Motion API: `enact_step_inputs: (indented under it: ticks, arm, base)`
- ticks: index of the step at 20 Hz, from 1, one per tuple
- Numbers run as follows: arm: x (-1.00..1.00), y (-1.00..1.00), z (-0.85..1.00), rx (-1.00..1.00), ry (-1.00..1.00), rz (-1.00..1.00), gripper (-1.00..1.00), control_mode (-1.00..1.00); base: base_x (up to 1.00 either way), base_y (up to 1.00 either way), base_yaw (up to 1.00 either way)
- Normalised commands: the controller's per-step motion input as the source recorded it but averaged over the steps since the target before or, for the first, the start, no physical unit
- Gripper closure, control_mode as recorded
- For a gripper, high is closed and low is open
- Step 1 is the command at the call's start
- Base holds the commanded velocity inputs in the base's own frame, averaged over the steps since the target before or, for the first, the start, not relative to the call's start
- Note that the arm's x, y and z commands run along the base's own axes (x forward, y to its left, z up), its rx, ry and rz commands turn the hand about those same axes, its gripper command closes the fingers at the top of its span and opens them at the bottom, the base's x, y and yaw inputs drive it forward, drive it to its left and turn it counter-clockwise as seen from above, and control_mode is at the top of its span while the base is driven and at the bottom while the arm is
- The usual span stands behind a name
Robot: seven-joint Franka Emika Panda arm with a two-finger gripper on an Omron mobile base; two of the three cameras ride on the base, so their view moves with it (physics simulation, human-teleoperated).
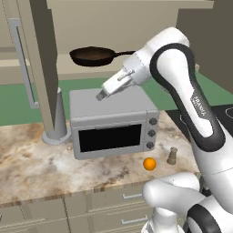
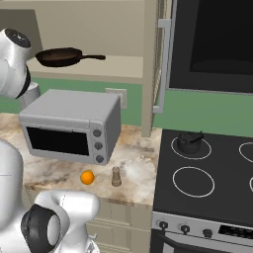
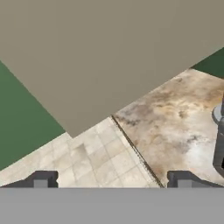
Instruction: Pick the pan from the cabinet and place it on the stove. Then turn on the stove burner for the pan.
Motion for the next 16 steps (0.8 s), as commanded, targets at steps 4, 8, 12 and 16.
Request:
enact_step_inputs:
  ticks: [4,8,12,16]
  arm:
    - [0.15,-0.56,0.00,-0.01,-0.41,0.00,-1.00,-1.00]
    - [0.29,-0.58,-0.01,0.00,-0.38,0.00,-1.00,-1.00]
    - [0.40,-0.58,0.00,0.04,-0.33,0.00,-1.00,-1.00]
    - [0.52,-0.46,0.04,0.03,-0.23,0.01,-1.00,-1.00]
  base:
    - [0.00,0.00,0.00]
    - [0.00,0.00,0.00]
    - [0.00,0.00,0.00]
    - [0.00,0.00,0.00]
